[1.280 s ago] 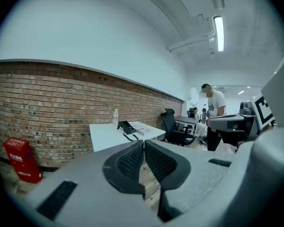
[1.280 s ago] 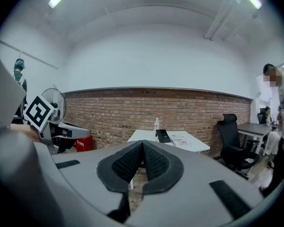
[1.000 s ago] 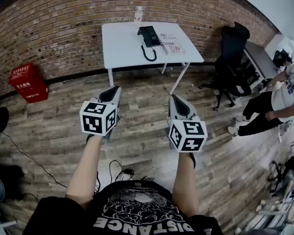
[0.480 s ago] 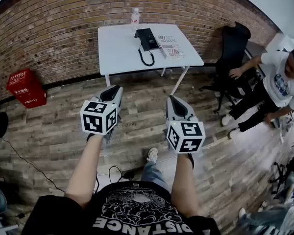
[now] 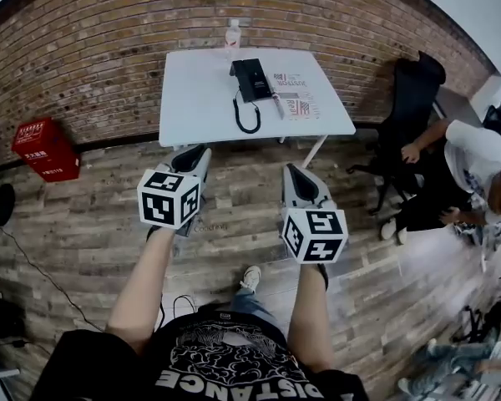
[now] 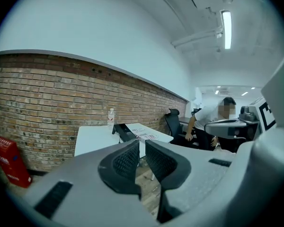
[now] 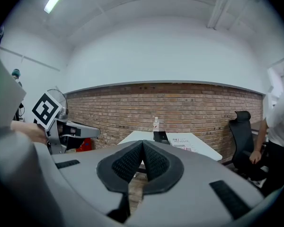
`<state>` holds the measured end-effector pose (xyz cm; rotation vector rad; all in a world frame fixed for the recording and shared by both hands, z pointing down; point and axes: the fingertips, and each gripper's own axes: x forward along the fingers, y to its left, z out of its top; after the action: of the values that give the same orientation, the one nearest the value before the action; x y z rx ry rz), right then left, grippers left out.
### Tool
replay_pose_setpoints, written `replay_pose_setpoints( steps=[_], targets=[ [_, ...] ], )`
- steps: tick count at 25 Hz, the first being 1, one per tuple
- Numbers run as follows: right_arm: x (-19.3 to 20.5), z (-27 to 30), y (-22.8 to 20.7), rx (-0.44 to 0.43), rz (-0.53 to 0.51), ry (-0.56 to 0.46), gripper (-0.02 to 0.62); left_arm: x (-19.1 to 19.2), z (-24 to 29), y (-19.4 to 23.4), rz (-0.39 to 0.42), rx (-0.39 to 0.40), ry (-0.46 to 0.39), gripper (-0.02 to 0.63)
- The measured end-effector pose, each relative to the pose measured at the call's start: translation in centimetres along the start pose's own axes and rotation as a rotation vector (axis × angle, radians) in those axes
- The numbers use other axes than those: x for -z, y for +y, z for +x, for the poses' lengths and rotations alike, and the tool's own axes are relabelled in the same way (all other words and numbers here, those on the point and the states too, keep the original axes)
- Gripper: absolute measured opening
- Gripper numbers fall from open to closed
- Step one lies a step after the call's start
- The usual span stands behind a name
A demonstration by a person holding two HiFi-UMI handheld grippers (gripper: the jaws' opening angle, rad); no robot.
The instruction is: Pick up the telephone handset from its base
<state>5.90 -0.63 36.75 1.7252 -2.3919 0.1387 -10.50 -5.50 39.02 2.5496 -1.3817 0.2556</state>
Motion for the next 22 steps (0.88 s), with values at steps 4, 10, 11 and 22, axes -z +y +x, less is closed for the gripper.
replay_pose_setpoints(
  steps=[4, 10, 11, 22],
  targets=[
    [-0.4, 3.2, -3.5, -0.044, 0.002, 0.008, 0.002, -1.3, 4.3, -0.2, -0.009, -0.028, 0.003, 0.025],
    [-1.2, 7.7, -8.4, -0.102, -0.004, 0.014, 0.002, -2.9, 10.3, -0.5, -0.029, -0.059, 0.009, 0.060],
    [-1.2, 8.4, -9.0, -0.110, -0.006, 0.017, 0.002, -3.0, 11.2, -0.5, -0.032, -0.064, 0.011, 0.064],
    [-1.2, 14.9, -13.7, -0.208, -0.001, 0.036, 0.002, -4.2, 17.6, 0.5, -0.041, -0.135, 0.037, 0.129]
  ],
)
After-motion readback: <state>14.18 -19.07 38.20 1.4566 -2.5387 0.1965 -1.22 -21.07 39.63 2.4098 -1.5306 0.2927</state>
